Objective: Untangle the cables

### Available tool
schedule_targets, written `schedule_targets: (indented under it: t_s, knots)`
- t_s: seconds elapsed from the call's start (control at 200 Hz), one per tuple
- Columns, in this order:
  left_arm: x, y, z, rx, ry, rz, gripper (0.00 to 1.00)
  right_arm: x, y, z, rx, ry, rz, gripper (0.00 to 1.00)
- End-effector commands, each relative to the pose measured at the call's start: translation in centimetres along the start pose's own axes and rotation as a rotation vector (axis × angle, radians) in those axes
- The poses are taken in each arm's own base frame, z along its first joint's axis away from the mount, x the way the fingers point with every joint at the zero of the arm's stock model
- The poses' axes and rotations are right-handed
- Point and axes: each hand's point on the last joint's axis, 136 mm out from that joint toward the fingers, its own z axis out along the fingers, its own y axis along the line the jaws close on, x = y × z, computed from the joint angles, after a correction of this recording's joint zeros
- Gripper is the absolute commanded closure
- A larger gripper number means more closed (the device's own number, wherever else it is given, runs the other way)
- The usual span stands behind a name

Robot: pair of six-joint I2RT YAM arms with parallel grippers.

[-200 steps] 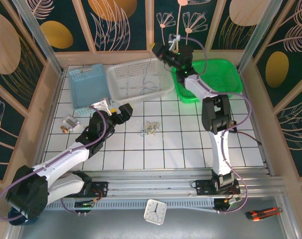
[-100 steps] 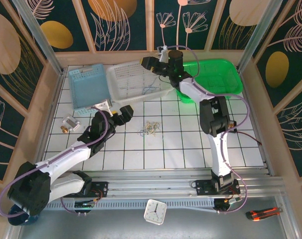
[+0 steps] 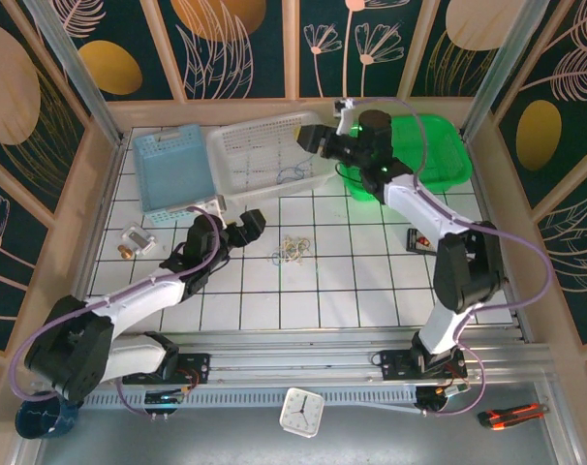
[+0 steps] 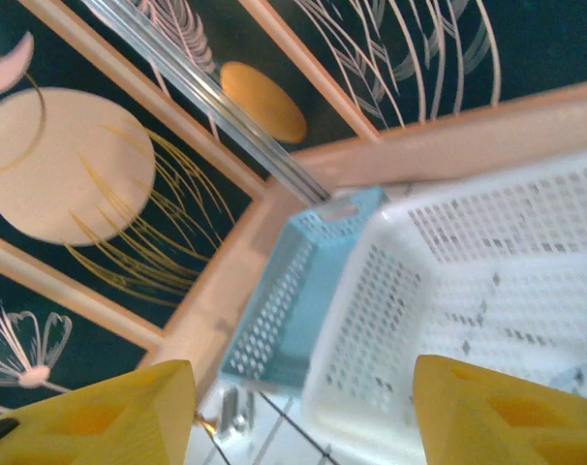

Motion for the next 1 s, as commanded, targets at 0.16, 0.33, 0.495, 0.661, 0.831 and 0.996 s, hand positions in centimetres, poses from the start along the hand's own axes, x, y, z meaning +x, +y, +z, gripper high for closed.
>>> schedule_targets:
  t_s: [0.16,0.33,0.495,0.661,0.831,0.996]
  knots:
    - [0.5,-1.3,1.5,0.052,0.057,-0.002,0.01,9.8,-3.1,-4.3,0.178,0.099,0.02,0.42]
    - [0.9,-1.5,1.4,0.068,0.08,0.009,0.01,16.8,-5.0,-7.4,0.311,0.192,0.029,0.45]
    - [1.2,-3.1,1.4,0.124,0.127,0.04,0.01,22.5,-6.1,-10.0,0.431,0.286,0.016,0.46]
    - [1.8,-4.0,2.2,0.152,0.181,0.053,0.01,26.5,-6.5,-11.4,0.498,0.353,0.005,0.5]
    - [2.2,-4.2,2.9,0.157,0.206,0.039,0.01,28.7,-7.4,-11.7,0.547,0.394,0.012,0.53]
    - [2.5,-4.3,3.2,0.166,0.22,0.031,0.01,29.3,-7.8,-11.2,0.566,0.41,0.003,0.53]
